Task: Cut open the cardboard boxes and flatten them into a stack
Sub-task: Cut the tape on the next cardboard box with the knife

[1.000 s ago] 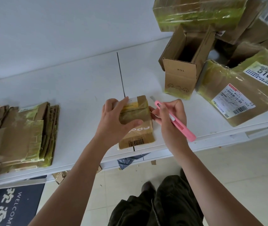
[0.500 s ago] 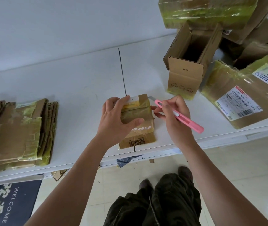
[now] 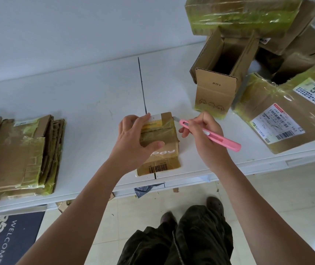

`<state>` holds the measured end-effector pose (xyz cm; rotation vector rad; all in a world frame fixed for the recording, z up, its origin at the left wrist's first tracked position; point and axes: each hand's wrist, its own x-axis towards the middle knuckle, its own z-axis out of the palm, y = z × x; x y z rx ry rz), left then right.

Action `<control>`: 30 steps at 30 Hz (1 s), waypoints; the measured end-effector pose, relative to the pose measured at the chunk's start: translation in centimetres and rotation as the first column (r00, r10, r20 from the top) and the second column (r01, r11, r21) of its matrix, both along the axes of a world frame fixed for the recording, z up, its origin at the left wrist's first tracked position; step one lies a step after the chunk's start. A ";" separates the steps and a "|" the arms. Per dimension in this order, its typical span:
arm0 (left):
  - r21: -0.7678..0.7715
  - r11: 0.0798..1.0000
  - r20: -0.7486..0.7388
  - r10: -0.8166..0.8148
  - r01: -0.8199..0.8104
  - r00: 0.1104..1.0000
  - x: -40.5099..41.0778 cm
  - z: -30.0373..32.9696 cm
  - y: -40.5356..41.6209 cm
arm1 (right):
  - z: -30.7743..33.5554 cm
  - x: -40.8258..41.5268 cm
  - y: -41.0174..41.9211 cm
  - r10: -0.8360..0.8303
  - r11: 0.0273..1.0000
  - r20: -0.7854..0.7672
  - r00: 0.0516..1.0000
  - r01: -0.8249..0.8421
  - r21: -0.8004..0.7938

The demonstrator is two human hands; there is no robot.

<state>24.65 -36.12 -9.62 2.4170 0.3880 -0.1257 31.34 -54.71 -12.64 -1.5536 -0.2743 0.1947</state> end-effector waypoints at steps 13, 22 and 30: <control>-0.006 1.000 -0.035 0.006 -0.006 0.999 0.1 0.2 0.0 | -0.3 -1.3 -0.9 0.041 0.999 0.026 0.999 -0.040 -0.034; -0.008 1.000 -0.028 0.018 -0.018 0.999 0.1 0.3 -0.2 | 0.1 -1.8 -1.7 0.063 0.997 0.057 0.996 -0.061 -0.041; -0.018 0.998 -0.042 0.052 -0.053 0.998 0.1 0.7 -0.5 | 0.4 -3.1 -3.4 0.175 0.982 0.102 0.979 -0.165 -0.095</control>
